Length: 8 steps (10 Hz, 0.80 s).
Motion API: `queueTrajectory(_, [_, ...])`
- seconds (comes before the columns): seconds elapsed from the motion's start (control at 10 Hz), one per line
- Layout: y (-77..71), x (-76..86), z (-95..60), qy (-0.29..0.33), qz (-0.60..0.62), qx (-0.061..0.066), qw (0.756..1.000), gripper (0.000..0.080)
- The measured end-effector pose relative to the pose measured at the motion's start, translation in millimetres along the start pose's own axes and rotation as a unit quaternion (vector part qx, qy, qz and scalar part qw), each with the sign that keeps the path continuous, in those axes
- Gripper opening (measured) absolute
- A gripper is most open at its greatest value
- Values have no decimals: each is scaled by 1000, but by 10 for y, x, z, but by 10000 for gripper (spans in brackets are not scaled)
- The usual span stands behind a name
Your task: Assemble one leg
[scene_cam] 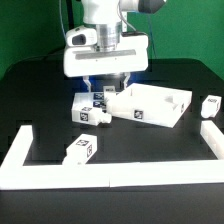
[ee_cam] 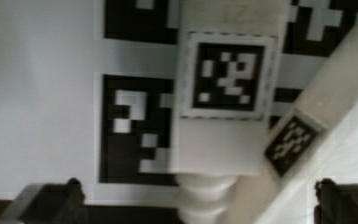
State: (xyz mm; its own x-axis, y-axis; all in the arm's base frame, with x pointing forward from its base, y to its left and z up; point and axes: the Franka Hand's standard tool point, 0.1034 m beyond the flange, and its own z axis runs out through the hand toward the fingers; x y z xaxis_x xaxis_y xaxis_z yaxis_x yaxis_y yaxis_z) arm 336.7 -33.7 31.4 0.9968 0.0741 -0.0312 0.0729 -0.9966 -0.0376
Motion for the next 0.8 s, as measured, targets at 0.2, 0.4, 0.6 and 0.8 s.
queueTrajectory(0.2, [-74,101,7,-4,15,5,1000,649])
queueTrajectory(0.4, [-103,182,-8,-3,31,8,999,649])
queueTrajectory(0.6, [-70,204,-17,-2,31,8,999,649])
queueTrajectory(0.8, [-87,234,-32,7,20,3,1000,649])
